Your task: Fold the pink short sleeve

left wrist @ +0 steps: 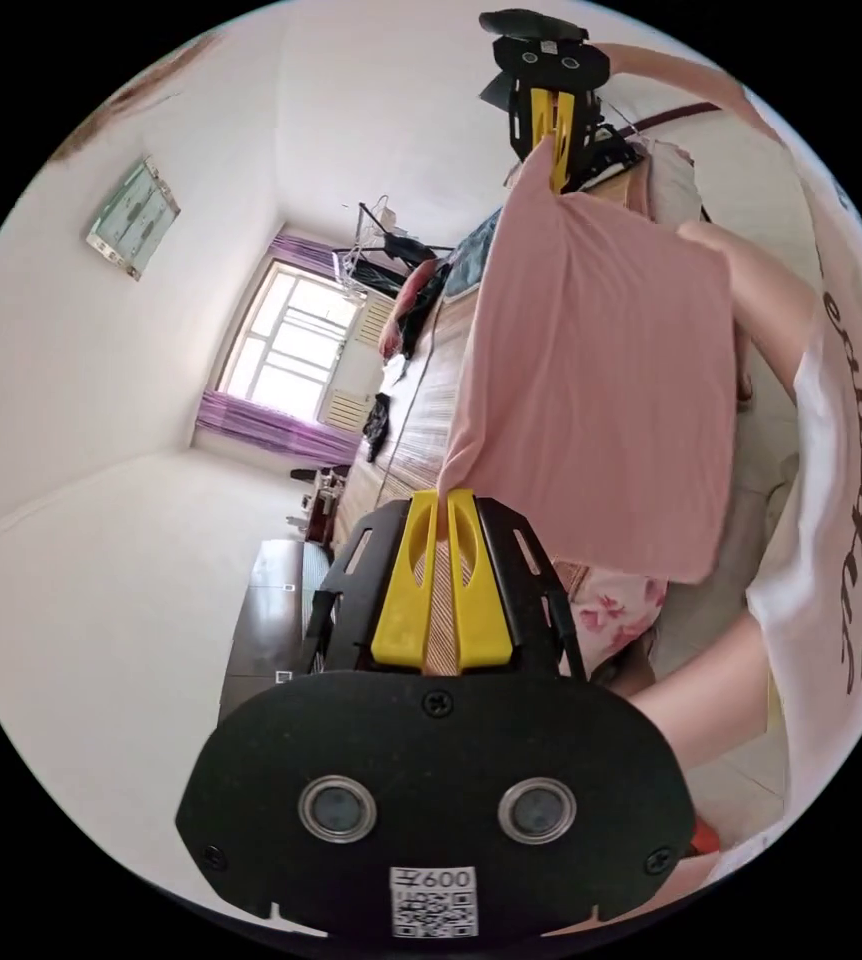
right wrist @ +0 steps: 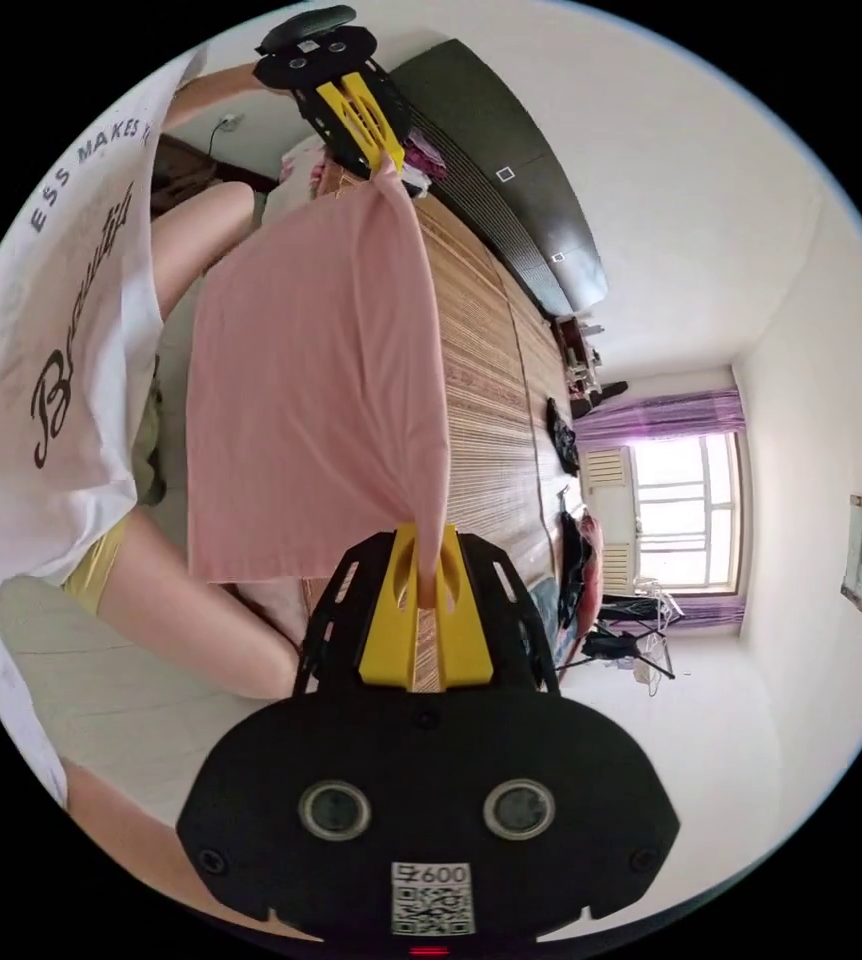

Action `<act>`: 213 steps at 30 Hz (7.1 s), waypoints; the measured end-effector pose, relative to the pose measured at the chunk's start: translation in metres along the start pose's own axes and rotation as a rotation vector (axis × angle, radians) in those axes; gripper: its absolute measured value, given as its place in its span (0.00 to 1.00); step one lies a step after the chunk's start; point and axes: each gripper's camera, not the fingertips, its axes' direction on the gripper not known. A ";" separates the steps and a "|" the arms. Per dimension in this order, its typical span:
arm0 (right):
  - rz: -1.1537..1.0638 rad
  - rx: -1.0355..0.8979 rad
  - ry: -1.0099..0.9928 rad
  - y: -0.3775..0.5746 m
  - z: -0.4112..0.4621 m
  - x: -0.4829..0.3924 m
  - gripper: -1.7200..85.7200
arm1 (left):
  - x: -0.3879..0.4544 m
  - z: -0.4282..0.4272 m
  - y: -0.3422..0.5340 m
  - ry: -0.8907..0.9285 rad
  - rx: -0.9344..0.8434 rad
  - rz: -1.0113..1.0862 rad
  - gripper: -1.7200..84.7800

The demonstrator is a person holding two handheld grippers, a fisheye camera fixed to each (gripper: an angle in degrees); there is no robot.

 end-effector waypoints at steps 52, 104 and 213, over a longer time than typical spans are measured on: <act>0.714 0.288 -1.511 -0.201 0.486 0.457 0.01 | -0.237 0.188 0.039 1.407 0.084 -1.033 0.02; 1.246 0.094 -0.908 0.024 0.333 0.406 0.01 | -0.205 0.205 -0.101 1.108 -0.186 -1.251 0.02; 1.360 0.578 -0.864 0.226 0.186 0.127 0.02 | -0.278 0.245 -0.080 1.144 -0.019 -1.113 0.12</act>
